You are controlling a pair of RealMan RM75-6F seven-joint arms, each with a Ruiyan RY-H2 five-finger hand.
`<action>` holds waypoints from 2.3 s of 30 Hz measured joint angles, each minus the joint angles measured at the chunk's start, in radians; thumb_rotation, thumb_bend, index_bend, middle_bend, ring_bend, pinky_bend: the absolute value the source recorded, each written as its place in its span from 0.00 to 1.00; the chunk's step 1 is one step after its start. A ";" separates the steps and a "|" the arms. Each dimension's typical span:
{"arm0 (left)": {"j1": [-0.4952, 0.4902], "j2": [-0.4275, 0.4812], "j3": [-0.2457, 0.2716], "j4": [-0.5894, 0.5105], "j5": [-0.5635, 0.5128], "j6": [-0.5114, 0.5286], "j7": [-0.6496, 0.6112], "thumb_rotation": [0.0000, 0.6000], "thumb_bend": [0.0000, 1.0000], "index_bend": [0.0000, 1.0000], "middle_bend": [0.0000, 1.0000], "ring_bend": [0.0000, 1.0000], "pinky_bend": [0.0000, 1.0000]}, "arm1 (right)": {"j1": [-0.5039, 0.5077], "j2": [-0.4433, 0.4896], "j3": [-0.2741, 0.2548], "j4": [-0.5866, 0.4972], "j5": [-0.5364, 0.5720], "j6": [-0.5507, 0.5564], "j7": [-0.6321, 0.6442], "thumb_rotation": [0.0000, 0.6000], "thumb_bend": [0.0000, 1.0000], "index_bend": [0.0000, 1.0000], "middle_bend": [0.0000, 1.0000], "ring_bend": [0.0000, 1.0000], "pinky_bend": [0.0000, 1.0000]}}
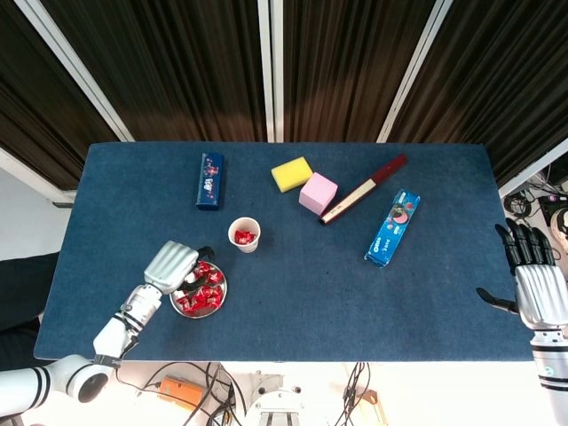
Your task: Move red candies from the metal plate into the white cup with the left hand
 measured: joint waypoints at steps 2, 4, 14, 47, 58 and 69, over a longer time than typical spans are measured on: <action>-0.001 -0.020 0.002 0.022 -0.003 -0.015 0.001 1.00 0.24 0.41 0.93 0.86 0.84 | -0.003 0.002 -0.001 -0.003 0.002 0.003 -0.002 1.00 0.11 0.00 0.01 0.00 0.00; -0.003 -0.037 0.003 0.044 -0.008 -0.031 0.003 1.00 0.24 0.41 0.93 0.86 0.84 | -0.005 0.003 -0.001 -0.005 0.003 0.004 -0.004 1.00 0.11 0.00 0.01 0.00 0.00; -0.014 -0.086 0.000 0.102 -0.030 -0.085 0.014 1.00 0.25 0.42 0.93 0.86 0.84 | -0.002 0.001 -0.001 -0.006 0.011 -0.004 -0.009 1.00 0.11 0.00 0.01 0.00 0.00; -0.035 0.018 -0.144 -0.019 -0.002 -0.012 -0.058 1.00 0.37 0.57 0.93 0.86 0.84 | 0.001 -0.004 0.000 -0.002 0.016 -0.006 -0.008 1.00 0.11 0.00 0.01 0.00 0.00; -0.168 -0.037 -0.240 0.022 -0.205 -0.157 -0.019 1.00 0.37 0.57 0.93 0.86 0.84 | -0.012 -0.003 -0.001 0.019 0.029 0.001 0.018 1.00 0.11 0.00 0.01 0.00 0.00; -0.226 -0.103 -0.249 0.088 -0.319 -0.184 0.040 1.00 0.23 0.37 0.93 0.86 0.84 | -0.008 -0.007 0.001 0.036 0.035 -0.010 0.035 1.00 0.11 0.00 0.01 0.00 0.00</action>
